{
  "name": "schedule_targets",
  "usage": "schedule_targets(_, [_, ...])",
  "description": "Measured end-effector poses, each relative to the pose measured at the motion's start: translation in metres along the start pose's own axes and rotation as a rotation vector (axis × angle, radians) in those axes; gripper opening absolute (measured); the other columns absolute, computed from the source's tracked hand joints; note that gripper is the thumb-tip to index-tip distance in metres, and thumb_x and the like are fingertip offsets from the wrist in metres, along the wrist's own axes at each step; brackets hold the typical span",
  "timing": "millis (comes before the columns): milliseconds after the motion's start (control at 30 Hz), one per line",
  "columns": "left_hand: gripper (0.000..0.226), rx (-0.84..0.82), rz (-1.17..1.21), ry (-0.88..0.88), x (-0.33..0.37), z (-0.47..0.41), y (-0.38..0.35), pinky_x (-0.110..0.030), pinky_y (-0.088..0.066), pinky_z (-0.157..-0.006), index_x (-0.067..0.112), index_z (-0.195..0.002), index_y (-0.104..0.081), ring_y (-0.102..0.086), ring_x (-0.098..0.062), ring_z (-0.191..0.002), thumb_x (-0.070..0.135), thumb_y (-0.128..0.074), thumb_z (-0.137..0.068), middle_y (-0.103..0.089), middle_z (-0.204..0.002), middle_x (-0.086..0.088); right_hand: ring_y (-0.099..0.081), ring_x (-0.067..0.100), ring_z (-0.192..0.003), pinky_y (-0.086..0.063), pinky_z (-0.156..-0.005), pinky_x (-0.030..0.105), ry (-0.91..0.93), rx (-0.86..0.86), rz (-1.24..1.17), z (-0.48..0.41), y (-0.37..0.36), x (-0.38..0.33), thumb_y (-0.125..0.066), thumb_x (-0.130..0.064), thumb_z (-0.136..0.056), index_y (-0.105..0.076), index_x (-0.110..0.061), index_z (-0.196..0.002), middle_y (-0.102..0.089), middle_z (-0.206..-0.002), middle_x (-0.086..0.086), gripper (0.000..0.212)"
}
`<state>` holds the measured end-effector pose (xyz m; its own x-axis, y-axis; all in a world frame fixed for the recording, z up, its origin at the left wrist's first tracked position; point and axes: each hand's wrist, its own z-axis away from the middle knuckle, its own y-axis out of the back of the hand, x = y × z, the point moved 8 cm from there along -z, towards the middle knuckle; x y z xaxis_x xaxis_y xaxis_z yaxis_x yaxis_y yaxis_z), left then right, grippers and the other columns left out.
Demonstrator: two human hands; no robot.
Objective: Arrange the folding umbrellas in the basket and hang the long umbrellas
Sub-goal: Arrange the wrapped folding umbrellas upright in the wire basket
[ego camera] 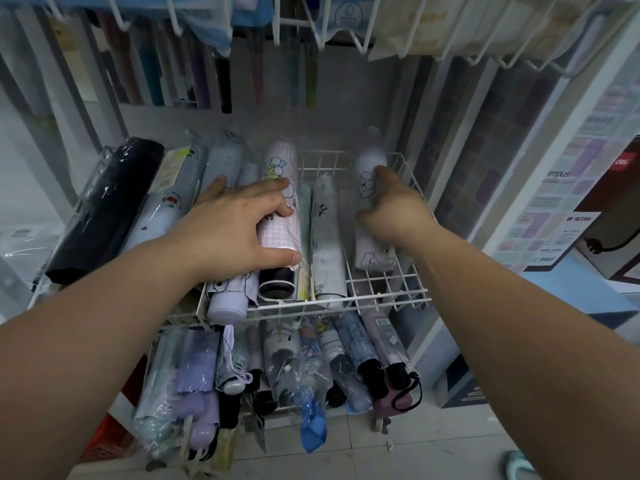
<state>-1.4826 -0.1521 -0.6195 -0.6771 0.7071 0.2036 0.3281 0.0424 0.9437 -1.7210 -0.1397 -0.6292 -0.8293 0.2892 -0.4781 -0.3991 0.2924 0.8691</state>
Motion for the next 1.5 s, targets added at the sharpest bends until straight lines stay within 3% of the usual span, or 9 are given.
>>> schedule_targets(233, [0.088,-0.001,-0.015,0.004,0.001,0.000,-0.001,-0.054,-0.009,-0.124,0.037,-0.126,-0.053,-0.034,-0.011,-0.147,0.090,-0.042,-0.056,-0.025,-0.163,0.018,-0.059,0.034,-0.118,-0.052,-0.089,0.035,-0.006,-0.214,-0.014,0.029,-0.036,0.006,-0.073,-0.027,-0.088,-0.022,-0.021,-0.157,-0.056,-0.139,0.014,0.086])
schedule_targets(533, [0.088,-0.011,-0.014,0.015,0.002,0.001,0.000,-0.052,-0.007,-0.124,0.038,-0.128,-0.052,-0.033,-0.010,-0.147,0.090,-0.042,-0.057,-0.023,-0.163,0.019,-0.049,0.032,-0.133,-0.043,-0.106,0.039,0.083,-0.253,0.314,0.024,-0.034,-0.003,-0.047,-0.058,-0.096,-0.036,-0.025,-0.153,-0.047,-0.151,0.011,0.067])
schedule_targets(633, [0.085,-0.012,0.010,0.015,0.001,0.002,-0.002,-0.052,-0.008,-0.124,0.040,-0.127,-0.051,-0.033,-0.009,-0.146,0.089,-0.044,-0.057,-0.024,-0.163,0.020,-0.064,0.029,-0.109,-0.052,-0.086,0.033,0.179,-0.009,-0.081,0.027,-0.014,-0.049,-0.050,-0.049,-0.098,-0.059,-0.024,-0.134,-0.067,-0.125,0.010,0.045])
schedule_targets(733, [0.087,-0.001,0.024,0.016,0.000,0.001,0.000,-0.053,-0.010,-0.123,0.040,-0.132,-0.047,-0.035,-0.009,-0.145,0.088,-0.048,-0.059,-0.027,-0.162,0.018,-0.069,0.020,-0.086,-0.054,-0.068,0.028,0.140,-0.209,-0.648,0.035,-0.035,-0.087,-0.060,-0.033,-0.098,-0.059,-0.022,-0.136,-0.071,-0.111,0.007,0.040])
schedule_targets(867, [0.116,0.020,0.019,0.061,-0.005,0.001,0.000,-0.047,-0.009,-0.125,0.033,-0.154,-0.023,-0.032,-0.011,-0.148,0.091,-0.047,-0.057,-0.026,-0.164,0.012,-0.068,0.015,-0.072,-0.053,-0.054,0.024,0.016,-0.327,-0.890,0.036,-0.047,-0.090,-0.064,-0.029,-0.097,-0.054,-0.026,-0.140,-0.070,-0.096,0.003,0.044])
schedule_targets(1000, [0.129,0.019,-0.031,0.076,-0.006,0.002,-0.001,-0.043,-0.006,-0.126,0.025,-0.160,-0.011,-0.021,-0.012,-0.152,0.097,-0.036,-0.056,-0.016,-0.168,0.007,-0.072,0.017,-0.090,-0.057,-0.059,0.027,0.042,-0.357,-0.847,0.039,-0.058,-0.085,-0.080,-0.024,-0.083,-0.044,-0.035,-0.145,-0.071,-0.109,0.004,0.072])
schedule_targets(1100, [0.139,0.000,-0.078,0.070,-0.004,0.001,-0.003,-0.044,-0.007,-0.126,0.021,-0.161,-0.010,-0.019,-0.013,-0.153,0.104,-0.028,-0.051,-0.014,-0.169,0.003,-0.069,0.016,-0.101,-0.060,-0.080,0.028,0.125,-0.213,-0.754,0.038,-0.056,-0.089,-0.085,-0.018,-0.073,-0.041,-0.027,-0.149,-0.067,-0.120,0.002,0.089])
schedule_targets(1200, [0.141,-0.024,-0.133,0.067,-0.005,0.000,-0.006,-0.045,-0.008,-0.126,0.021,-0.161,-0.008,-0.019,-0.013,-0.153,0.107,-0.022,-0.050,-0.014,-0.169,0.004,-0.061,0.008,-0.099,-0.049,-0.077,0.010,0.203,-0.074,-0.607,0.042,-0.037,-0.089,-0.076,-0.013,-0.077,-0.045,-0.023,-0.148,-0.060,-0.122,-0.007,0.079])
schedule_targets(1500, [0.142,-0.052,-0.215,0.080,-0.005,-0.005,-0.013,-0.048,-0.008,-0.125,0.025,-0.161,-0.008,-0.027,-0.019,-0.151,0.110,-0.009,-0.047,-0.020,-0.167,0.006,-0.065,0.016,-0.088,-0.054,-0.074,0.025,0.072,0.118,-0.435,0.031,0.018,0.013,-0.065,-0.017,-0.088,-0.042,-0.030,-0.151,-0.058,-0.133,-0.008,0.068])
